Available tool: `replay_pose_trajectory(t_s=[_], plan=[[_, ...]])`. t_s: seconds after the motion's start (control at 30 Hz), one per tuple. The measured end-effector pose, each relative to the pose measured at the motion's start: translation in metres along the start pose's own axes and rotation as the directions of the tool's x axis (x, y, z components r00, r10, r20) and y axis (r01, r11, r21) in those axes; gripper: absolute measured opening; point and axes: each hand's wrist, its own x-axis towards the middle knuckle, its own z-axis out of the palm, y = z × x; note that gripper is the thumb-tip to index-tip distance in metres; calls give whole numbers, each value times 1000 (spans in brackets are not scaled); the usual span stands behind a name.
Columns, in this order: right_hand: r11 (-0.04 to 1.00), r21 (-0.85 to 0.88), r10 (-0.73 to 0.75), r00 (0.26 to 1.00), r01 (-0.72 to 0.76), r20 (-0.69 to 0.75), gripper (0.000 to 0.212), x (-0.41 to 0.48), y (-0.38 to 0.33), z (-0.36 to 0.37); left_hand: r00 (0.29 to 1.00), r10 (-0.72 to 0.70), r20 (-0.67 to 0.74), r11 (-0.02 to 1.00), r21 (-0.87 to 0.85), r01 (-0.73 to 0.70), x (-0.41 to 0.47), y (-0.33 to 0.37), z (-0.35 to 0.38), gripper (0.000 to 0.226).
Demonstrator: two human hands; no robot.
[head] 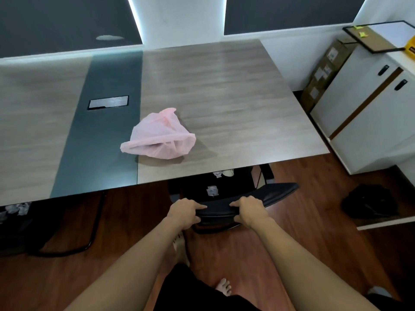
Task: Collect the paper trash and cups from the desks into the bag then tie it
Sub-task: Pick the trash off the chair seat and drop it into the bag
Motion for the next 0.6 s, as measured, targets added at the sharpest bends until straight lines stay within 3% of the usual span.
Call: replay_pose_trajectory(t_s=[0.17,0.6], plan=[[1000,-5,22,997,-22,68,68,-20,-3,26,998,23,51,1000,18,-24,-26,-2,27,61],[996,-80,61,958,-40,280,62,-49,-31,49,969,187,160,979,50,-197,-61,-15,49,69]])
